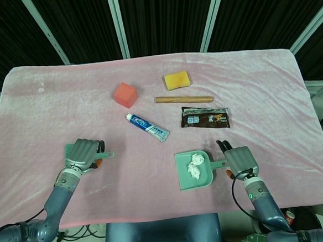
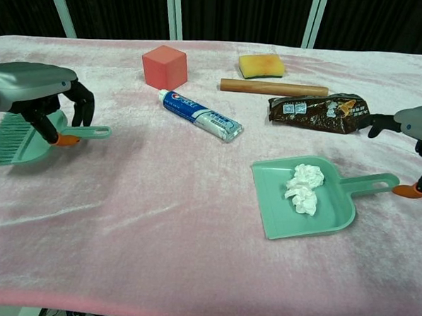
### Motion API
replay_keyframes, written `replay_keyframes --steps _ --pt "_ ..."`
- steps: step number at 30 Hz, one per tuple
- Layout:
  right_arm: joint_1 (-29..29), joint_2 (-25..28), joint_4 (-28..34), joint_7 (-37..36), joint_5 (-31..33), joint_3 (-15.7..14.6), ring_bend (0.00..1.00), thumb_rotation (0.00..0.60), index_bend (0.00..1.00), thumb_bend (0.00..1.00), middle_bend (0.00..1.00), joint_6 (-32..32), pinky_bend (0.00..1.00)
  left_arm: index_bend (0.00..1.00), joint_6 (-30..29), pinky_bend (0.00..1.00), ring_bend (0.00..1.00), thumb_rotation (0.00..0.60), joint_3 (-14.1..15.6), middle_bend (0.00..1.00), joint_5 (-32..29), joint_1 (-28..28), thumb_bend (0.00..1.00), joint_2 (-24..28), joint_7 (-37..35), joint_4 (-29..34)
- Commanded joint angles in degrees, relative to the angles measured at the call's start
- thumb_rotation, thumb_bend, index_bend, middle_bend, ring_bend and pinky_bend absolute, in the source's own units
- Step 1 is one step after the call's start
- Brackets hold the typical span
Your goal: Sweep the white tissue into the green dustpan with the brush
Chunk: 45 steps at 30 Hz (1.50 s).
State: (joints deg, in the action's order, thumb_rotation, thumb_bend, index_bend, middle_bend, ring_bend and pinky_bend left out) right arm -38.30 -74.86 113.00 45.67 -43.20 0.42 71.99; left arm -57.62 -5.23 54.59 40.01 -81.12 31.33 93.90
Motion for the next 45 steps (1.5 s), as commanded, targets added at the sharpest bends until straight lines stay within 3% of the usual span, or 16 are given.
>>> replay_keyframes --steps 1,8,10,13,17,20,23,27,30,34,40,45 --pt "0.01 -0.14 0.03 0.21 -0.03 0.05 0.86 0.6 0.07 0.2 0.12 0.07 0.92 0.54 0.49 1.0 0.91 0.6 0.76 0.55 0.66 -0.51 0.28 0.17 -1.05 -0.89" --pt "0.17 -0.33 0.09 0.66 0.06 0.19 0.86 0.6 0.07 0.2 0.12 0.31 0.92 0.46 0.68 1.0 0.9 0.6 1.3 0.5 1.98 -1.12 0.17 -0.42 -3.15 -2.4" --pt "0.27 -0.23 0.15 0.71 0.06 0.17 0.86 0.6 0.07 0.2 0.12 0.36 0.92 0.4 0.6 1.0 0.9 0.6 1.37 0.47 2.43 -1.22 0.14 -0.49 -3.51 -2.5" --pt "0.47 -0.01 0.17 0.69 -0.11 0.05 0.86 0.6 0.07 0.2 0.12 0.41 0.92 0.32 0.21 1.0 0.9 0.6 1.19 0.44 2.87 -1.46 0.13 -0.65 -4.21 -2.47" --pt "0.73 0.67 0.05 0.79 -1.37 -0.25 0.85 0.6 0.07 0.2 0.12 0.71 0.9 0.31 -0.79 0.99 0.85 0.6 0.8 0.42 3.66 -1.85 0.12 -0.5 -5.05 -1.88" --pt "1.2 1.97 -0.18 0.7 -4.09 -0.58 0.77 0.6 0.07 0.2 0.12 1.71 0.86 0.31 -3.25 0.85 0.7 0.6 0.7 0.42 5.99 -2.78 0.12 0.14 -5.87 -0.95" --pt "2.25 4.34 -0.3 -0.33 -7.74 -1.1 0.57 0.6 0.07 0.19 0.12 3.07 0.77 0.31 -7.0 0.58 0.45 0.6 1.24 0.38 10.03 -4.52 0.12 1.58 -7.12 0.49" --pt "5.4 8.6 -0.41 -6.9 -12.6 -1.44 0.15 0.6 0.0 0.15 0.05 4.9 0.43 0.26 -13.12 0.3 0.19 0.6 2.91 0.23 16.61 -8.2 0.11 4.51 -10.73 2.57" --pt "7.98 11.48 -1.26 -13.14 -15.78 -1.88 0.01 0.6 0.0 0.12 0.0 5.71 0.24 0.15 -16.92 0.1 0.05 0.6 4.49 0.08 20.26 -10.96 0.09 6.49 -13.18 3.03" --pt "13.16 14.86 -4.15 -24.08 -21.21 -2.69 0.0 0.6 0.0 0.11 0.0 9.05 0.19 0.08 -23.75 0.04 0.0 0.6 6.91 0.0 25.37 -15.9 0.06 9.22 -17.15 1.91" --pt "20.65 15.79 -9.46 -35.83 -27.64 -3.1 0.0 0.6 0.0 0.11 0.0 16.66 0.19 0.03 -31.95 0.02 0.0 0.6 8.1 0.0 28.12 -22.32 0.06 11.39 -21.1 -1.68" --pt "25.24 14.01 -13.48 -39.8 -28.66 -2.27 0.0 0.6 0.0 0.11 0.0 20.93 0.19 0.02 -35.89 0.02 0.0 0.6 8.29 0.0 28.09 -26.78 0.06 10.46 -23.71 -5.83"
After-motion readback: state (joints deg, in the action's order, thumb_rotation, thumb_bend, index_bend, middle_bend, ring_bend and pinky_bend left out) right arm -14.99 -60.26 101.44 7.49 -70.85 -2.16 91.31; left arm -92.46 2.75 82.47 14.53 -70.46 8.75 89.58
